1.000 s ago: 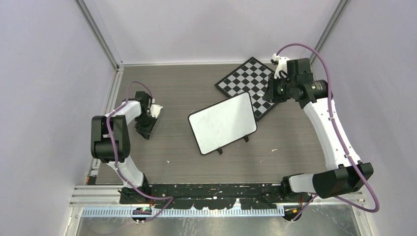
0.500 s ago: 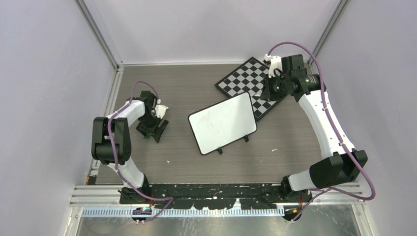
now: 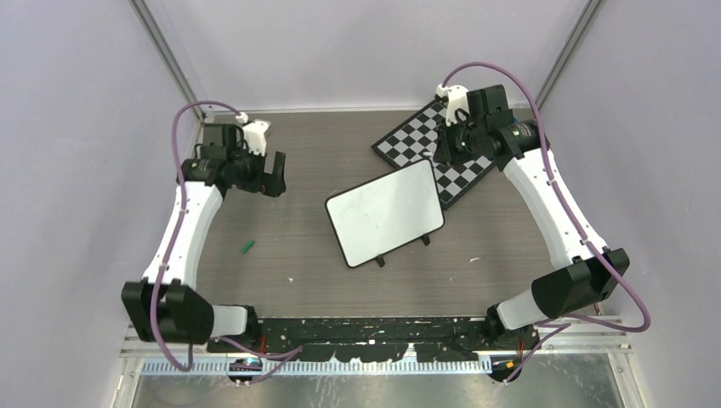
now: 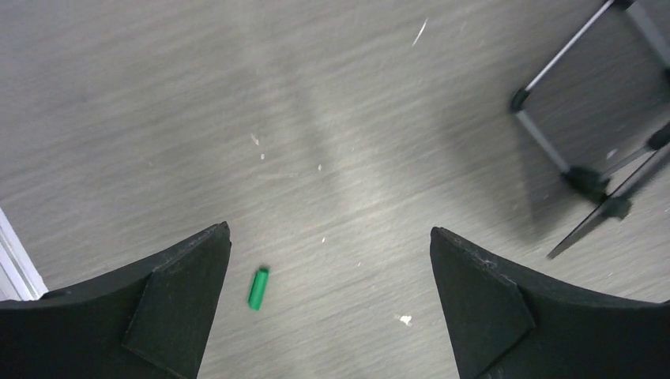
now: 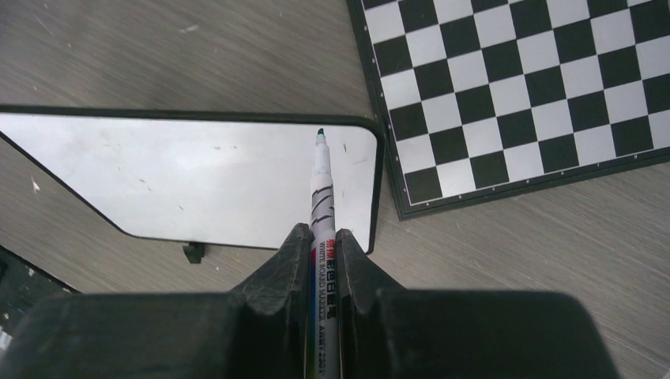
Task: Write a sentence on the whiteboard
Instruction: Place the pen cap at the center of the board, then move the whiteboard to the center of the board.
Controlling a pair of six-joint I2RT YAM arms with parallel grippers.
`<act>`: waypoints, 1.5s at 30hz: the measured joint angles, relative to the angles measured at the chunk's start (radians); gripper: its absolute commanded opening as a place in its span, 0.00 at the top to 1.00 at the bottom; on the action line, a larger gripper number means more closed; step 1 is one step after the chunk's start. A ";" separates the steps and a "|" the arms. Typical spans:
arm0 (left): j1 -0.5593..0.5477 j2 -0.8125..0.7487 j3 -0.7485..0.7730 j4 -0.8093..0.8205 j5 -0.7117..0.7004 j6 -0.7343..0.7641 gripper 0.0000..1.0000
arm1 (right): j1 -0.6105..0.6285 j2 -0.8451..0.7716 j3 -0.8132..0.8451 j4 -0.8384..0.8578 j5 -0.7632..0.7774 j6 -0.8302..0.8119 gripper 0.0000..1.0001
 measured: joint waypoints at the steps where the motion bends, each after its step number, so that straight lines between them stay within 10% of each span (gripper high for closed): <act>1: 0.000 -0.032 -0.006 0.025 0.011 -0.022 0.00 | 0.005 0.002 0.005 0.014 0.006 0.014 1.00; 16: -0.003 0.034 -0.023 0.142 0.537 -0.124 0.00 | 0.144 0.039 0.084 0.039 -0.178 -0.058 1.00; 33: -0.237 0.387 0.160 0.293 0.721 -0.230 0.47 | 0.087 -0.026 0.017 -0.037 -0.299 -0.069 1.00; 45: -0.356 0.510 0.264 0.203 0.766 -0.125 1.00 | 0.054 -0.131 -0.044 -0.080 -0.360 -0.068 1.00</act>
